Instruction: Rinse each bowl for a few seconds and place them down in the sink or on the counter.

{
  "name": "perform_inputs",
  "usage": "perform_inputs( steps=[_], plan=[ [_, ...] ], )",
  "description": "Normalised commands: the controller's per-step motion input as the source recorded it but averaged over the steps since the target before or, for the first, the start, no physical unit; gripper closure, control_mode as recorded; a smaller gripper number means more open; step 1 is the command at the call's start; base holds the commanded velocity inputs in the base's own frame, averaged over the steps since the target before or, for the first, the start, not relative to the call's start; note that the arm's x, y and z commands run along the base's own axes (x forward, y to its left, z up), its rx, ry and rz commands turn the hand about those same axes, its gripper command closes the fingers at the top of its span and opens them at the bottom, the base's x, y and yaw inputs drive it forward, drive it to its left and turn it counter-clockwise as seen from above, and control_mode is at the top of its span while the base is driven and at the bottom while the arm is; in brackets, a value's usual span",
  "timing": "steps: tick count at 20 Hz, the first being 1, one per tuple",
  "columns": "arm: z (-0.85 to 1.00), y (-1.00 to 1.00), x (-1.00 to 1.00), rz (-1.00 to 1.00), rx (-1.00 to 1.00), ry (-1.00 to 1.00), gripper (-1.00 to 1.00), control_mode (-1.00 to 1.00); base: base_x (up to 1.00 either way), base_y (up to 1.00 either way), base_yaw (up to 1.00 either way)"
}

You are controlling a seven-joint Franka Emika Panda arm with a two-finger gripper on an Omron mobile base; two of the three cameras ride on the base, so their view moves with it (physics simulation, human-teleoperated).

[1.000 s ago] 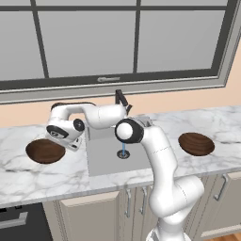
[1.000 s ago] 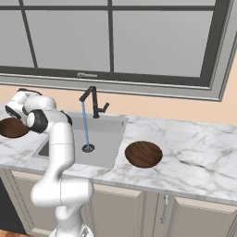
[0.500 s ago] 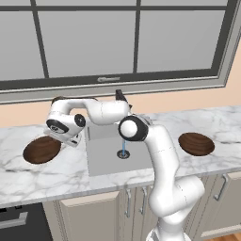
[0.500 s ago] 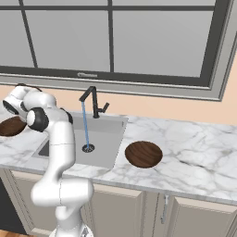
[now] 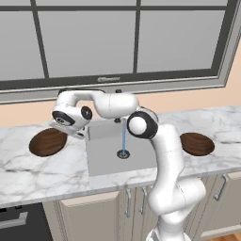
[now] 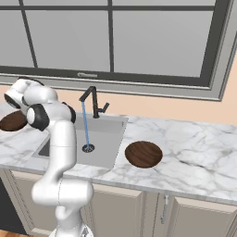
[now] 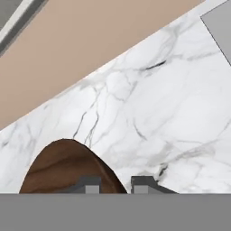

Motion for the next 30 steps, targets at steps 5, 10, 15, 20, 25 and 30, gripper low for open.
perform_inputs(
  steps=[5, 10, 15, 20, 25, 30],
  plan=[
    [0.42, -0.08, 0.0, -0.33, -0.15, 0.0, 1.0, -1.0, 0.0, 0.0, 0.0],
    [0.36, -0.01, 0.0, -0.42, -0.1, 0.0, 1.0, -1.0, 0.0, 0.0, 0.0],
    [0.36, -0.03, 0.0, -0.39, -0.09, 0.0, 1.0, -1.0, 0.0, 0.0, 0.0],
    [0.41, 0.0, -0.04, -0.37, -0.04, 0.0, 1.0, -1.0, 0.0, 0.0, 0.0],
    [0.44, 0.03, -0.18, -0.34, -0.01, 0.0, 1.0, -1.0, 0.0, 0.0, 0.0],
    [0.54, 0.09, -0.23, -0.24, -0.1, 0.0, 1.0, -1.0, 0.0, 0.0, 0.0]
  ],
)
